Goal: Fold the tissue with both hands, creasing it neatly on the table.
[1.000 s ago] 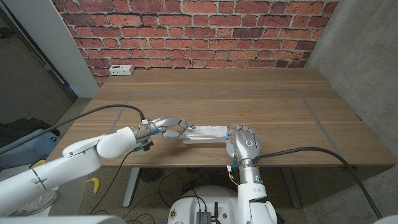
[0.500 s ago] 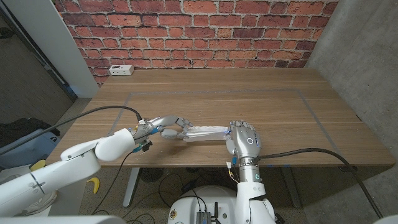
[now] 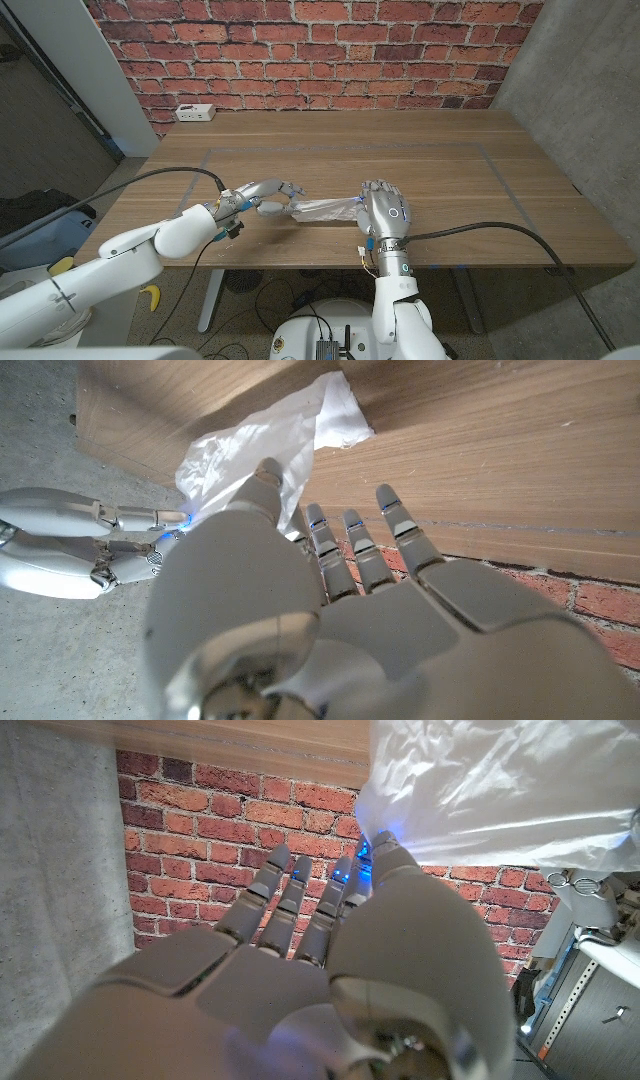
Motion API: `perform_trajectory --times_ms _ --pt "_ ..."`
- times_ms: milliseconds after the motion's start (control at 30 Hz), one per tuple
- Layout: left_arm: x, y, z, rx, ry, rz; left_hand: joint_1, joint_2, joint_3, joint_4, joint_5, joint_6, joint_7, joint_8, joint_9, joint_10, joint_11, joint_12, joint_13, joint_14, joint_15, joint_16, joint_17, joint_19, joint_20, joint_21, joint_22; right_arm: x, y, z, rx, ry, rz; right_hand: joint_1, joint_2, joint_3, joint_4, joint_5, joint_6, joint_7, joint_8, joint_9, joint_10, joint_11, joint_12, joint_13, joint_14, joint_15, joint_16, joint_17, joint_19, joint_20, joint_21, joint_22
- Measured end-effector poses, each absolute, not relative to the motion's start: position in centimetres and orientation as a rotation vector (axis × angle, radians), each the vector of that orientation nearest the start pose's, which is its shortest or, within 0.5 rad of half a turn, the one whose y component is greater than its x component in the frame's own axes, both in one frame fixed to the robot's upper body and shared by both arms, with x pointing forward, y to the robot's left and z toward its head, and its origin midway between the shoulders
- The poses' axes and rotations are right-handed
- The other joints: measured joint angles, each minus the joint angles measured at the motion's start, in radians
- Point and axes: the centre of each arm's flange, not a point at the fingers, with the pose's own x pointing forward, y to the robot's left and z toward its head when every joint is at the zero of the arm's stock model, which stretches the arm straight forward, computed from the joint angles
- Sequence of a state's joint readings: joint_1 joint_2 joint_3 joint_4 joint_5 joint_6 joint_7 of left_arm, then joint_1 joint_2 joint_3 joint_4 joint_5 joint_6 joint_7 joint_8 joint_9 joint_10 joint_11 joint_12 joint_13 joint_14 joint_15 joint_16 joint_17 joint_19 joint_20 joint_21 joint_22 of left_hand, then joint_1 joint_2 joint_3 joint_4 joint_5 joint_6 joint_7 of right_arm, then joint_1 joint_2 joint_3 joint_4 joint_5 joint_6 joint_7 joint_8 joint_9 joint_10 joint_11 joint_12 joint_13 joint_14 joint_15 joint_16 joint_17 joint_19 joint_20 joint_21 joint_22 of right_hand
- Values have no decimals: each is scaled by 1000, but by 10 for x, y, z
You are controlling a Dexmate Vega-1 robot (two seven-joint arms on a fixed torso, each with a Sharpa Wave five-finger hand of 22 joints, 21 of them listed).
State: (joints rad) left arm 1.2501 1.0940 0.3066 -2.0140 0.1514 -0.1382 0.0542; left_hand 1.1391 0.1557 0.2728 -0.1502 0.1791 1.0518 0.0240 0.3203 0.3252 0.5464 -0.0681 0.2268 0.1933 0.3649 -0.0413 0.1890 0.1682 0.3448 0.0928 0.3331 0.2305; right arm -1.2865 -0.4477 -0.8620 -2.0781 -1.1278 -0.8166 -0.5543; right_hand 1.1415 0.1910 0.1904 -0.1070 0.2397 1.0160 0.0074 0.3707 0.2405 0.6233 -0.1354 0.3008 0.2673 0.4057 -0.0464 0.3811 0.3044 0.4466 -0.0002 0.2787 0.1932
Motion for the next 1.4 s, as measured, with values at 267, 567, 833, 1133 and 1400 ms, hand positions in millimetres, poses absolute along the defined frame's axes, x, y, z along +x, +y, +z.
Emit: perform_trajectory --times_ms 267,567,833,1133,1400 --pt "510 253 -47 1213 -687 -339 -8 -3 4 4 0 -2 2 -4 19 3 -3 0 5 0 0 0 2 0 0 7 0 442 -75 -127 -1268 -704 -495 0 0 8 0 -1 0 0 7 4 -4 -4 0 5 0 0 -4 0 0 0 0 0" --pt "533 253 -37 1239 -655 -348 -8 -3 6 6 3 -2 2 -3 20 3 -3 0 5 5 -5 0 2 5 -5 11 5 460 -75 -122 -1296 -675 -487 4 -4 11 3 -1 -2 2 8 13 -4 -4 0 5 0 0 -4 5 0 0 0 0" --pt "554 248 -23 1276 -645 -353 -21 -3 8 8 3 -4 4 -3 23 3 -3 0 5 5 -5 0 2 9 -2 18 4 471 -79 -120 -1314 -640 -497 4 -4 12 4 -8 2 6 15 16 -4 -4 0 9 0 0 -4 5 0 0 0 0" --pt "575 233 -8 1334 -643 -366 -28 -4 8 8 3 4 -4 -12 15 3 -3 0 5 12 -2 0 2 14 -7 24 4 479 -87 -120 -1330 -608 -510 4 -4 20 4 -9 2 6 15 18 -3 -4 0 9 0 0 -8 5 0 0 0 0" --pt "585 215 0 1395 -653 -363 -28 -4 8 8 3 4 -4 -13 12 8 2 0 4 14 -4 0 2 14 -7 28 6 485 -93 -121 -1343 -587 -511 4 -4 27 5 -12 2 5 15 15 0 0 0 14 0 0 -13 2 6 6 0 0"
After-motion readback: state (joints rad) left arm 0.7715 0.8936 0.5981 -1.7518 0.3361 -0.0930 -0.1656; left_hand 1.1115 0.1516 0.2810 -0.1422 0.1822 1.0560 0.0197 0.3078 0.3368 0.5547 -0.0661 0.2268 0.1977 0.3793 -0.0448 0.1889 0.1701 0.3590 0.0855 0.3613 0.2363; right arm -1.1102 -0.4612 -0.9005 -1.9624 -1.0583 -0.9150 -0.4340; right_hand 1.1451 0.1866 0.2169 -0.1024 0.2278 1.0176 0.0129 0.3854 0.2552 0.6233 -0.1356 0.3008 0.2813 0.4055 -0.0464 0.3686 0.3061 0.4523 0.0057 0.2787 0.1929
